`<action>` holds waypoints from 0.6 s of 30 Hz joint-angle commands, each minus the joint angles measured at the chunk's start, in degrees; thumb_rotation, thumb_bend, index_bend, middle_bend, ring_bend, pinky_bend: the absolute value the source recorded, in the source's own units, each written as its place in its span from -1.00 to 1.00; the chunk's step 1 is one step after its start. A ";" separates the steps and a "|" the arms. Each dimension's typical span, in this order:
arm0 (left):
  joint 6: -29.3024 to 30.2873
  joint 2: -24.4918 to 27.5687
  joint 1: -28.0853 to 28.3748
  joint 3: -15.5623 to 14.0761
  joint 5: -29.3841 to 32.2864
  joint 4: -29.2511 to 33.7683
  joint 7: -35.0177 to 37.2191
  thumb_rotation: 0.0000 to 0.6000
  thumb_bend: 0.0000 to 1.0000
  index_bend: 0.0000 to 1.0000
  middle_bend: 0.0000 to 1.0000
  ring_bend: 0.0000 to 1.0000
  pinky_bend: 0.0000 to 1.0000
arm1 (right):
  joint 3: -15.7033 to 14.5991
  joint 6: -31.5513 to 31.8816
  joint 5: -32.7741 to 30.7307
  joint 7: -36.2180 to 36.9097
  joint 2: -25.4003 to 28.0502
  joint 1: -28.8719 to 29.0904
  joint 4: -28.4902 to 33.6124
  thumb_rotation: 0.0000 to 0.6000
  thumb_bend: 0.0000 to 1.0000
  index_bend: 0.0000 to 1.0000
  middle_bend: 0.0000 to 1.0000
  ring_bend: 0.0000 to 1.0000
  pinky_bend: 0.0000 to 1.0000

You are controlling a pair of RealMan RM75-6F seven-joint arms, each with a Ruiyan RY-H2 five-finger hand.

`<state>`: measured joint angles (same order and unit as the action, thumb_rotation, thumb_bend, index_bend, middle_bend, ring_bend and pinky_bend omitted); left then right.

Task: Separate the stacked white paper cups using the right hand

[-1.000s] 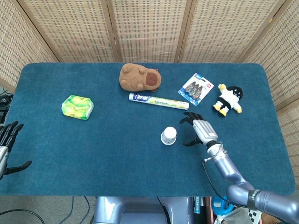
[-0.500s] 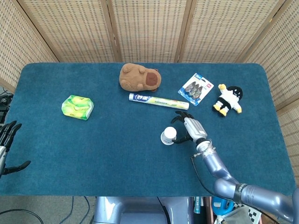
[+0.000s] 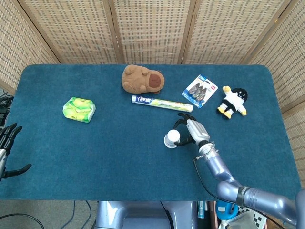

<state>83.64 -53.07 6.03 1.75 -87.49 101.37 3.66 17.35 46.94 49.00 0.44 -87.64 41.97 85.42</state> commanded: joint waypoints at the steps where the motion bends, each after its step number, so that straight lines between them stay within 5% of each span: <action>1: 0.16 0.01 -0.02 -0.01 -0.20 -0.09 0.23 1.00 -0.88 -1.00 -1.00 -1.00 -1.00 | -0.08 -0.08 -0.08 0.37 -0.27 0.01 -0.39 1.00 -0.74 -0.07 -0.64 -0.83 -0.78; 18: 0.49 0.03 -0.07 -0.02 -0.41 -0.46 0.91 1.00 -0.88 -1.00 -1.00 -1.00 -1.00 | -0.23 0.37 0.59 1.26 -0.32 -0.10 0.09 1.00 -0.64 0.02 -0.62 -0.83 -0.78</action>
<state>84.13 -53.05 5.97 1.73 -87.91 100.91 4.56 17.08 47.28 49.57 1.66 -87.99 41.89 85.46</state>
